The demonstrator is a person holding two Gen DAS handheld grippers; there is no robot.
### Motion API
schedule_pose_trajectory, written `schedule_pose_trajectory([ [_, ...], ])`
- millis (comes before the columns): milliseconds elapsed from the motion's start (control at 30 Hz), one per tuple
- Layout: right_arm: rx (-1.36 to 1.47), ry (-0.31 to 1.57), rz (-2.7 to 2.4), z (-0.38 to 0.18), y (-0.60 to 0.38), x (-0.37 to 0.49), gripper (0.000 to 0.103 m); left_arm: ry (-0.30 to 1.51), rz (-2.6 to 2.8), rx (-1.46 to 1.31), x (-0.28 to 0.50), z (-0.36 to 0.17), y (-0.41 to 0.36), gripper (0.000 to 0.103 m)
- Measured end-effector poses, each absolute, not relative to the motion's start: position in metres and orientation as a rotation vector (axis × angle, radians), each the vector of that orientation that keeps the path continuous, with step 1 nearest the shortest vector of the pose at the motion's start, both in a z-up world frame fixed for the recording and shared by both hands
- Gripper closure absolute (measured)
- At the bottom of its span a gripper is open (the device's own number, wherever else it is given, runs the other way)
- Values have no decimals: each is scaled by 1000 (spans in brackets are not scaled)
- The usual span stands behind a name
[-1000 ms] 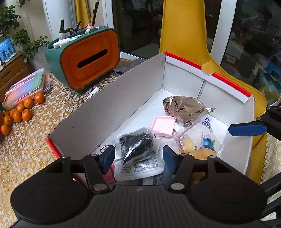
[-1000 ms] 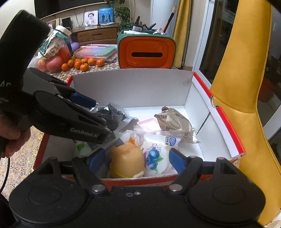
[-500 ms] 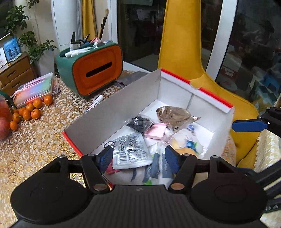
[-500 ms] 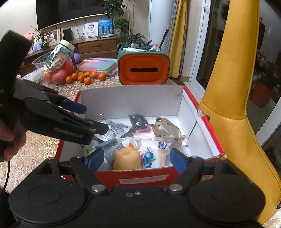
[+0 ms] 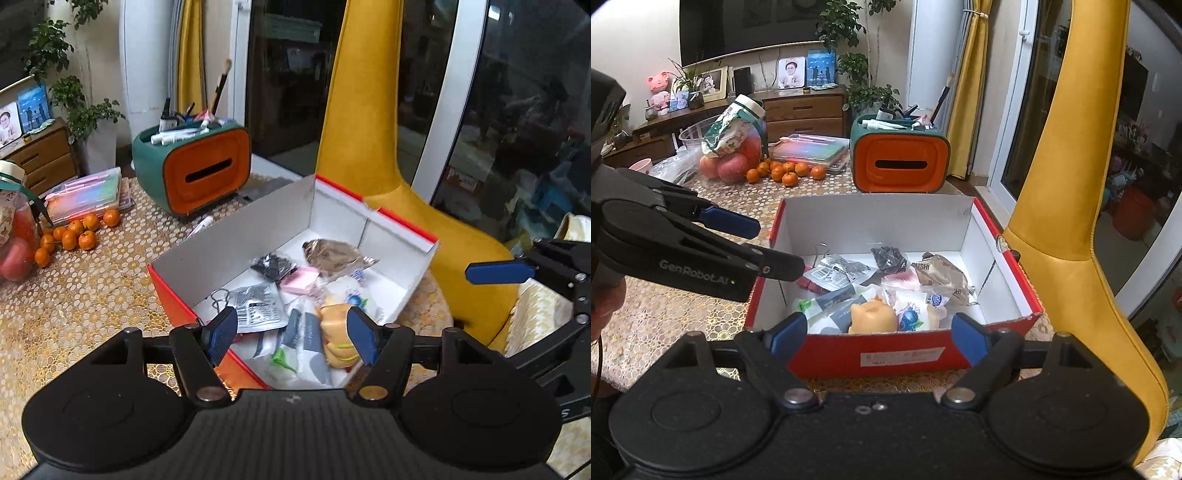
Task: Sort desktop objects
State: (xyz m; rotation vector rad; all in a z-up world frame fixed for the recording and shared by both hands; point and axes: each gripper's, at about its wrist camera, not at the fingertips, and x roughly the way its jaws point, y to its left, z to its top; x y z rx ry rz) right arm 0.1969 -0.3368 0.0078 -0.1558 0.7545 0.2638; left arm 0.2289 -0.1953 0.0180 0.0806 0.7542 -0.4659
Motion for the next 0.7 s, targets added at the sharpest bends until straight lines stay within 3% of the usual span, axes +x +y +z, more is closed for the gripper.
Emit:
schedule_pose_trajectory([
  [33, -160, 749, 264, 9, -337, 194, 18, 743, -462, 81, 225, 20, -194, 38],
  [133, -167, 737, 265, 12, -337, 185, 17, 719, -455, 86, 213, 24, -191, 23],
  [400, -185, 687, 280, 16, -334, 161, 11, 660, -455, 88, 185, 32, -183, 12],
  [467, -186, 678, 284, 17, -333, 155, 10, 648, -451, 92, 179, 33, -182, 0],
  [700, -188, 629, 275, 21, -332, 136, 1, 649, -438, 67, 161, 27, -174, 0],
])
